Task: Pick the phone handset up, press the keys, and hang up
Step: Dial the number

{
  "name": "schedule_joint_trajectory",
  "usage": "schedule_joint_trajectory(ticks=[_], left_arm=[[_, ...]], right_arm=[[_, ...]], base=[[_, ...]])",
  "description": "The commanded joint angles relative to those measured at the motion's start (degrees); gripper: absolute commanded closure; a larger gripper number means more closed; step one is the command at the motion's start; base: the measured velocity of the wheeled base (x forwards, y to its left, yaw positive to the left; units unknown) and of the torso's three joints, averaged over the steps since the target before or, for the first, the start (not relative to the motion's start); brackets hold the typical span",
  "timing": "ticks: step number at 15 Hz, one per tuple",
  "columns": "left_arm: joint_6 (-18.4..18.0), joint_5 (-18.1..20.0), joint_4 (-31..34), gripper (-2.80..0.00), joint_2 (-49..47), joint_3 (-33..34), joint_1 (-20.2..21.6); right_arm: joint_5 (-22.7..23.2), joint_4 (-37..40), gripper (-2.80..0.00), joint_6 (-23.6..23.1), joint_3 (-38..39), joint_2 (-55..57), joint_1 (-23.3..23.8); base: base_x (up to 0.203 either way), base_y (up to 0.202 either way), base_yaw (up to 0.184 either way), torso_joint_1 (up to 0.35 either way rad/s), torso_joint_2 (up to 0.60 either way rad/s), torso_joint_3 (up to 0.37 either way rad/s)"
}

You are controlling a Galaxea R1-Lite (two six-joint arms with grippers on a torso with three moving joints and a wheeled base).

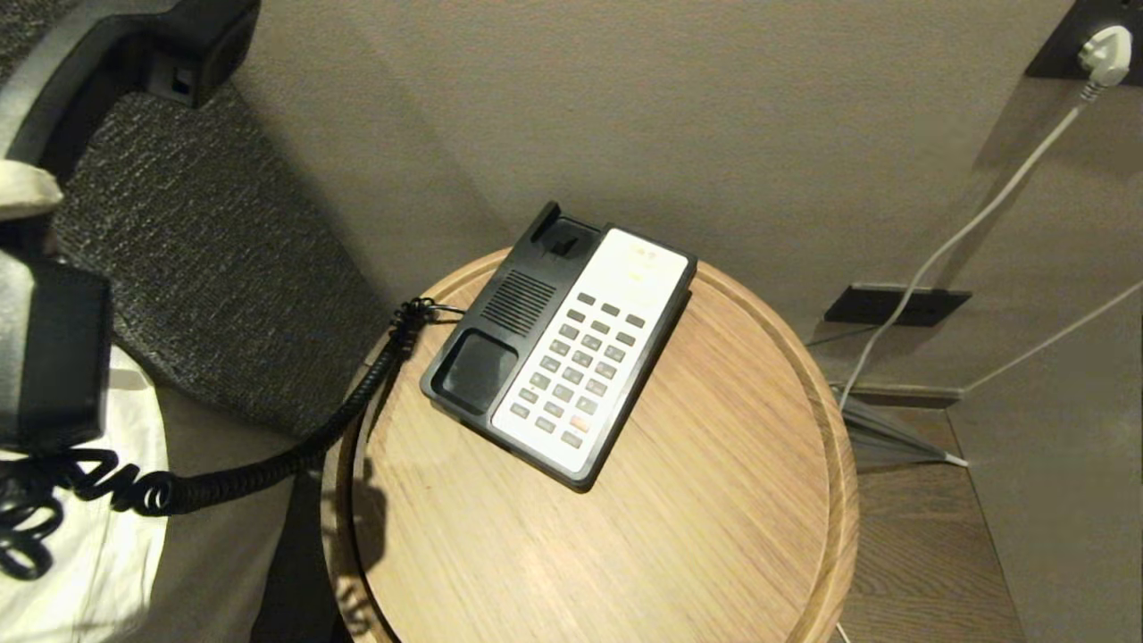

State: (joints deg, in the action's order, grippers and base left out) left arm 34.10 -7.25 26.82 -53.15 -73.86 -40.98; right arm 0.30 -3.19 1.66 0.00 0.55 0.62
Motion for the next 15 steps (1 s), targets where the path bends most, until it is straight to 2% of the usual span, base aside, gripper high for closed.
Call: schedule_joint_trajectory(ticks=[1,2,5,7,10,12,15], left_arm=[[0.26,-0.14,0.08,0.0,1.97,0.52,0.03],[0.26,-0.17,0.08,0.0,2.57,1.01,0.03],[0.26,-0.3,0.0,0.0,4.12,3.32,0.03],[0.41,-0.31,-0.01,0.0,4.69,3.64,0.03],[0.44,-0.31,-0.2,0.0,6.11,5.06,0.03],[0.11,-0.24,-1.66,0.0,6.43,6.17,0.03],[0.3,-0.41,-8.66,0.0,5.33,6.33,0.12]], right_arm=[[0.33,1.17,0.0,-1.68,0.83,-0.02,-0.01],[0.65,0.85,0.0,-3.21,0.92,-0.02,-0.01],[0.27,-0.03,0.0,-2.76,-0.63,-0.09,-0.01],[1.72,7.56,0.0,-2.77,-11.12,-0.06,-0.01],[7.32,26.47,0.0,-0.99,-35.85,0.83,-0.01],[9.6,28.54,0.0,0.84,-43.88,7.79,0.12],[14.33,24.58,0.0,2.47,-48.29,29.7,0.22]], base=[[0.0,0.0,0.0,0.0,0.0,0.0],[0.0,0.0,0.0,0.0,0.0,0.0],[0.0,0.0,0.0,0.0,0.0,0.0],[0.0,0.0,0.0,0.0,0.0,0.0],[0.0,0.0,0.0,0.0,0.0,0.0],[0.0,0.0,0.0,0.0,0.0,0.0],[0.0,0.0,0.0,0.0,0.0,0.0]])
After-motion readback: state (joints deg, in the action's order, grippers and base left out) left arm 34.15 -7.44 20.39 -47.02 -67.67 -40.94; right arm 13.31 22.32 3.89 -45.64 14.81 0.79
